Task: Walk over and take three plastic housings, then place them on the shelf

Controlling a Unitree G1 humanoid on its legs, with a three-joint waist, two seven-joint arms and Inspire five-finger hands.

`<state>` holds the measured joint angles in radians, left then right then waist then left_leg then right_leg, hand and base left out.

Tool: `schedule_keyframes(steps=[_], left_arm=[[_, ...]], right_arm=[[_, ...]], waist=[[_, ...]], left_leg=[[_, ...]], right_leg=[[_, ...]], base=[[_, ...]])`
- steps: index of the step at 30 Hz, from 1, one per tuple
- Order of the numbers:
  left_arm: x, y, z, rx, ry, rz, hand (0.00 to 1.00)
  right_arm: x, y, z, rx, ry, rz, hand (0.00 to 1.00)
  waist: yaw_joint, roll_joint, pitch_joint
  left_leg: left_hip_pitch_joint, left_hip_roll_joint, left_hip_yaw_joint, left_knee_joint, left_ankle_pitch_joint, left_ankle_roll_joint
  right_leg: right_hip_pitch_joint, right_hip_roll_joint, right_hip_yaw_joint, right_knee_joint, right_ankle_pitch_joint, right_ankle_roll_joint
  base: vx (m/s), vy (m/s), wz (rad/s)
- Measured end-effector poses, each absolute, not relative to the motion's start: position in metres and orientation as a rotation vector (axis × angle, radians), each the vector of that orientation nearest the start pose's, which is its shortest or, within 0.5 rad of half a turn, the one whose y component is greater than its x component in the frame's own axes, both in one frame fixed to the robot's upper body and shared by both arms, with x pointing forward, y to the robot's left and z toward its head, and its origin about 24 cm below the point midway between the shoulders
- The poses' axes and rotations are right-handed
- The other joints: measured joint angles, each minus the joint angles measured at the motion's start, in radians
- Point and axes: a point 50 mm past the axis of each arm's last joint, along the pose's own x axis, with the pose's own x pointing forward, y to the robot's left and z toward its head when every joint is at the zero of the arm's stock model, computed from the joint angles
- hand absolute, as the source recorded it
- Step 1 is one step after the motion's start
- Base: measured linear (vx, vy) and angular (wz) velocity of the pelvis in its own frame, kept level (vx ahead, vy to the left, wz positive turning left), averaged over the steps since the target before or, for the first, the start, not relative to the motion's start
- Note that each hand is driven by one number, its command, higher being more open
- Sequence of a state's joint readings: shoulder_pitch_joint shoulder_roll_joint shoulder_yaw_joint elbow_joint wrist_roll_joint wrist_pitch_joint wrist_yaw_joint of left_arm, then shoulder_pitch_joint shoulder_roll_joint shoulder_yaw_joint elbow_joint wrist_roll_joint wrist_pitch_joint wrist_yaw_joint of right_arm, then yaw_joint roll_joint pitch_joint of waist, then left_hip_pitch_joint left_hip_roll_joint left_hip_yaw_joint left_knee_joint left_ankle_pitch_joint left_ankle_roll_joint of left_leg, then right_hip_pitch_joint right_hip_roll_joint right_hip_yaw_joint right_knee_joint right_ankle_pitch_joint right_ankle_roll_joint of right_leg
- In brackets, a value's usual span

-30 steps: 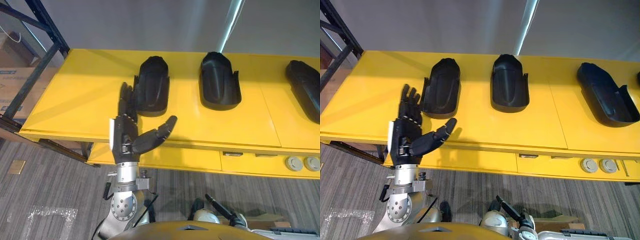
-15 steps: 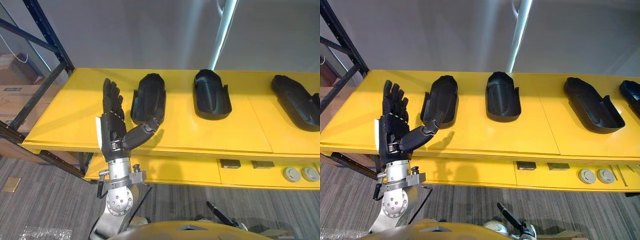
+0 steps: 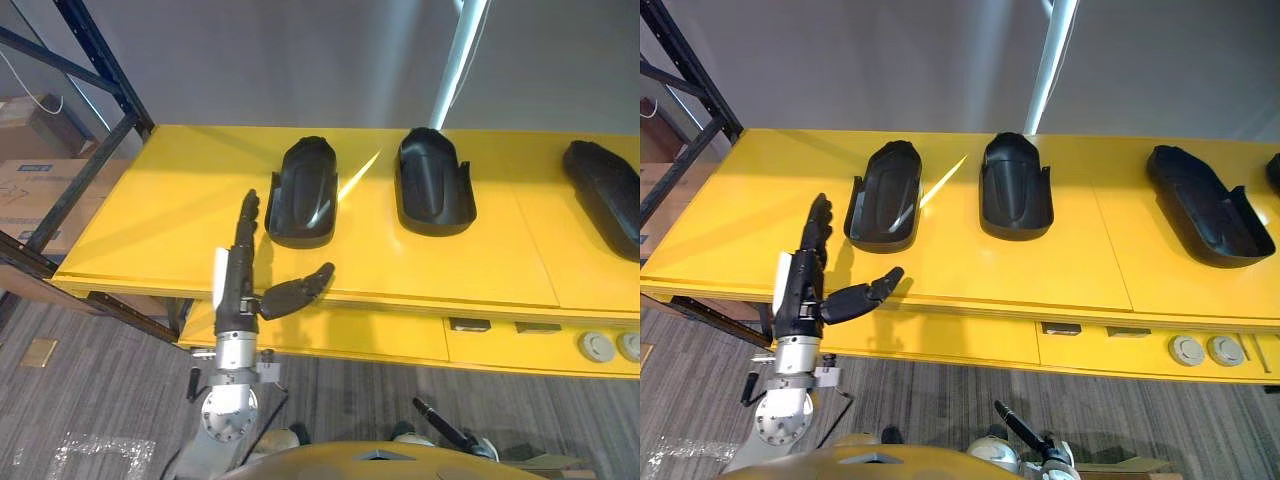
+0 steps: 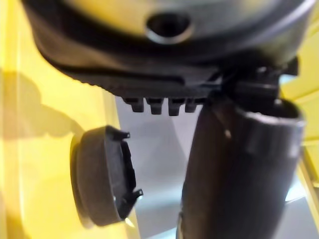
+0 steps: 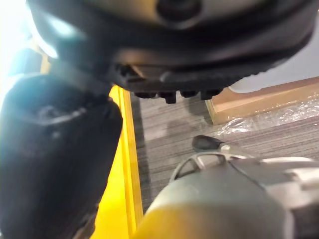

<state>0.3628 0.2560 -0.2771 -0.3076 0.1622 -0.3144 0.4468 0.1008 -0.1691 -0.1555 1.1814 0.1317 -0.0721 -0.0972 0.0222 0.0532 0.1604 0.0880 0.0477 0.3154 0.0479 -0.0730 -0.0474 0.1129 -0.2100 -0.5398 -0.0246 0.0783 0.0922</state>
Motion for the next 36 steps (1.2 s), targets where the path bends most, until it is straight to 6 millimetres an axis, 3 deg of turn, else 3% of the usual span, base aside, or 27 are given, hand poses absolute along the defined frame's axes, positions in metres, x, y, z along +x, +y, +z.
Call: schedule_keyframes(steps=[5, 10, 15, 25, 36], left_arm=[[0.170, 0.159, 0.066, 0.118, -0.268, 0.105, 1.00], [0.161, 0.147, 0.057, -0.006, -0.206, 0.008, 1.00], [0.157, 0.134, 0.052, -0.065, -0.173, -0.077, 1.00], [0.147, 0.125, 0.030, -0.138, -0.052, -0.141, 1.00], [0.141, 0.120, 0.029, -0.137, -0.058, -0.165, 1.00]], right_arm=[[0.068, -0.242, -0.161, -0.010, 1.155, -0.432, 1.00], [0.080, -0.243, -0.159, 0.007, 1.120, -0.447, 1.00], [0.078, -0.243, -0.159, 0.014, 1.128, -0.454, 1.00], [0.090, -0.243, -0.157, 0.018, 1.103, -0.446, 1.00], [0.098, -0.238, -0.156, 0.029, 1.084, -0.434, 1.00]], waist=[[0.007, 0.012, 0.008], [0.017, 0.012, 0.010], [0.028, 0.013, 0.013], [0.022, 0.020, 0.040], [-0.001, 0.021, 0.039]], left_leg=[[-0.010, -0.005, -0.016, -0.001, 0.004, 0.005], [-0.010, -0.005, -0.018, -0.002, 0.005, 0.005], [-0.011, -0.006, -0.023, -0.007, 0.007, 0.005], [0.020, -0.009, -0.034, -0.056, 0.040, 0.004], [0.044, -0.004, -0.037, -0.108, 0.074, -0.003]], right_leg=[[-0.001, -0.006, -0.014, 0.004, -0.002, 0.000], [-0.001, -0.006, -0.015, 0.005, -0.004, 0.000], [0.000, -0.006, -0.021, 0.006, -0.006, 0.000], [0.010, -0.005, -0.037, 0.009, -0.012, -0.007], [0.011, 0.004, -0.045, 0.007, -0.019, -0.003]], base=[[0.00, 0.016, 0.09], [0.00, 0.000, 0.00], [0.00, 0.001, 0.02], [0.00, -0.001, 0.03], [0.00, -0.013, 0.01]])
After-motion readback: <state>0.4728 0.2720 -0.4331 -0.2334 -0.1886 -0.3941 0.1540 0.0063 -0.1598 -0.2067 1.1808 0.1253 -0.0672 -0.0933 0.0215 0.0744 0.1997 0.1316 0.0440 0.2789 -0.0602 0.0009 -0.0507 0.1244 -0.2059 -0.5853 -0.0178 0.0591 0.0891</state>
